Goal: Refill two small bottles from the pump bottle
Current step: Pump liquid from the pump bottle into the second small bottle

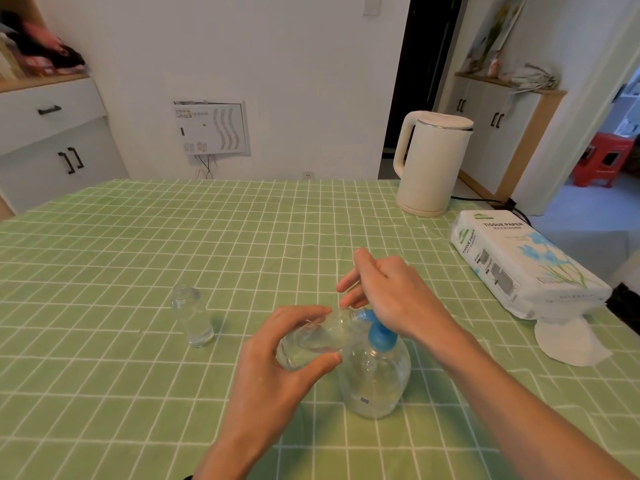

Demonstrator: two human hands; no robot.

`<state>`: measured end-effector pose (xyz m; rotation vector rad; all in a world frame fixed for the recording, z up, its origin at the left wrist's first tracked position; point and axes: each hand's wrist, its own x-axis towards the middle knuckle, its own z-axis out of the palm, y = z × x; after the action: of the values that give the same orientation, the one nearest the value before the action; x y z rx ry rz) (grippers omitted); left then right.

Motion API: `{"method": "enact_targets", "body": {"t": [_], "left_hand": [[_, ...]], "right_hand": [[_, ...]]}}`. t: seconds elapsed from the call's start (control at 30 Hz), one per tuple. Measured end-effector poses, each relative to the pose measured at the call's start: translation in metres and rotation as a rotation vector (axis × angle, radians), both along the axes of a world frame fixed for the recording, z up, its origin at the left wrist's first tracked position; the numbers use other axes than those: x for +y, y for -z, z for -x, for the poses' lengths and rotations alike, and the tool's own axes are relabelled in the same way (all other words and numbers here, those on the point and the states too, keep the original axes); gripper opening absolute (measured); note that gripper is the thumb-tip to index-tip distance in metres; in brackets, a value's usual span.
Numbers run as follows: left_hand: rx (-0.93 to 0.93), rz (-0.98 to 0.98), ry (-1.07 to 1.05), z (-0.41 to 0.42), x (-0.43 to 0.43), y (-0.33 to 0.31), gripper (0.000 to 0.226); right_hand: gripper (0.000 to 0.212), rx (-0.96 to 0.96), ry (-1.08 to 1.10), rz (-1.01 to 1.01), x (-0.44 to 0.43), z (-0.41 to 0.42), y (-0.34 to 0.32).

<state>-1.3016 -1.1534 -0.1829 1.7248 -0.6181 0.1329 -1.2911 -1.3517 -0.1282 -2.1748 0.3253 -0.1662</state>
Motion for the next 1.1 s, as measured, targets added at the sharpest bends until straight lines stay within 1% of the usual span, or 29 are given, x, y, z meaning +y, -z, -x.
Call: {"method": "enact_targets", "body": {"t": [0.07, 0.27, 0.4, 0.53, 0.73, 0.87, 1.1], "left_hand": [[-0.007, -0.001, -0.002, 0.000, 0.000, -0.001, 0.050], [0.002, 0.003, 0.007, -0.001, -0.001, -0.001, 0.047], [0.014, 0.006, -0.005, 0.000, -0.001, 0.003, 0.046], [0.023, -0.011, -0.005, 0.000, 0.000, 0.007, 0.051], [0.014, 0.001, 0.002, -0.001, 0.000, 0.003, 0.049], [0.011, 0.015, 0.004, -0.002, 0.000, 0.000, 0.049], [0.004, 0.029, 0.013, -0.002, -0.002, 0.001, 0.045]], "right_hand": [[0.067, -0.009, -0.008, 0.011, 0.000, 0.000, -0.002], [0.071, -0.012, -0.004, -0.041, 0.000, 0.000, 0.002], [0.071, 0.018, 0.023, 0.021, 0.001, 0.000, 0.009], [0.071, 0.019, 0.018, 0.013, 0.001, -0.001, 0.011], [0.069, 0.013, 0.010, 0.012, 0.000, 0.000, 0.004], [0.069, -0.006, 0.012, 0.059, -0.001, 0.000, -0.002], [0.067, -0.029, 0.028, 0.008, -0.001, 0.000, 0.002]]}}
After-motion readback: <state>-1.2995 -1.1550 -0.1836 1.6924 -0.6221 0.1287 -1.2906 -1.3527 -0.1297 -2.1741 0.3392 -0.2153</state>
